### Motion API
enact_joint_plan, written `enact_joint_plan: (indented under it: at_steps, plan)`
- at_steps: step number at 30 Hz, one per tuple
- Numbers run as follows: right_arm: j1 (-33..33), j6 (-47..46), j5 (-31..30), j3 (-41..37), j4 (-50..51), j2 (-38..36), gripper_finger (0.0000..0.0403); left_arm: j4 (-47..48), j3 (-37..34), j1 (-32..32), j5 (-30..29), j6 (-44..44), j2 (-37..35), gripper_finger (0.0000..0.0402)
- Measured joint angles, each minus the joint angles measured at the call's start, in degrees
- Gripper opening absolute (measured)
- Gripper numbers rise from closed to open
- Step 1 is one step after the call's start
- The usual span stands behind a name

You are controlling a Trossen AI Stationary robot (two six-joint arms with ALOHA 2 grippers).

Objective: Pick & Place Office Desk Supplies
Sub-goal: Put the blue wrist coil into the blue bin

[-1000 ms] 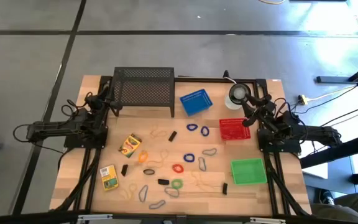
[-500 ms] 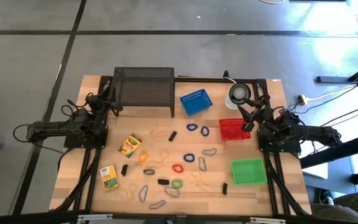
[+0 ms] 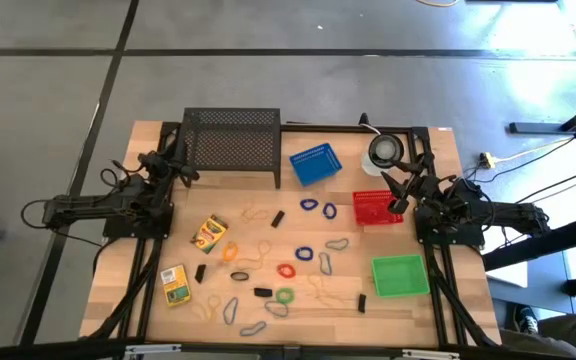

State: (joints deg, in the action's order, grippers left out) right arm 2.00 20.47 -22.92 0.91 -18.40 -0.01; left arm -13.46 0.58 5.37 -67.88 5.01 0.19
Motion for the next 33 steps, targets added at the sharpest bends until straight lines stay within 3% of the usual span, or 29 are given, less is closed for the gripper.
enact_joint_plan:
  at_steps: [7,10,15,29,33]
  plan:
    - [0.00,1.24,0.02,0.00,-0.02,0.00,0.0192,2.56,-0.02,0.00,0.17,-5.35,0.02,0.0193]
    - [0.00,1.58,0.00,0.00,-0.39,0.00,0.0192,2.57,0.00,0.00,3.09,-4.84,0.02,0.0202]
    - [0.02,-1.56,-0.04,0.02,-2.82,0.00,0.0192,2.56,-0.02,0.00,7.76,-3.78,0.02,0.0200]
    - [0.02,-2.93,-0.02,1.00,-8.96,0.00,0.0192,2.56,-0.01,0.00,8.11,-7.84,0.07,0.0197]
    - [0.01,-5.11,0.00,2.79,-8.57,1.63,0.0192,2.56,-0.01,0.00,11.64,-10.93,0.07,0.0198]
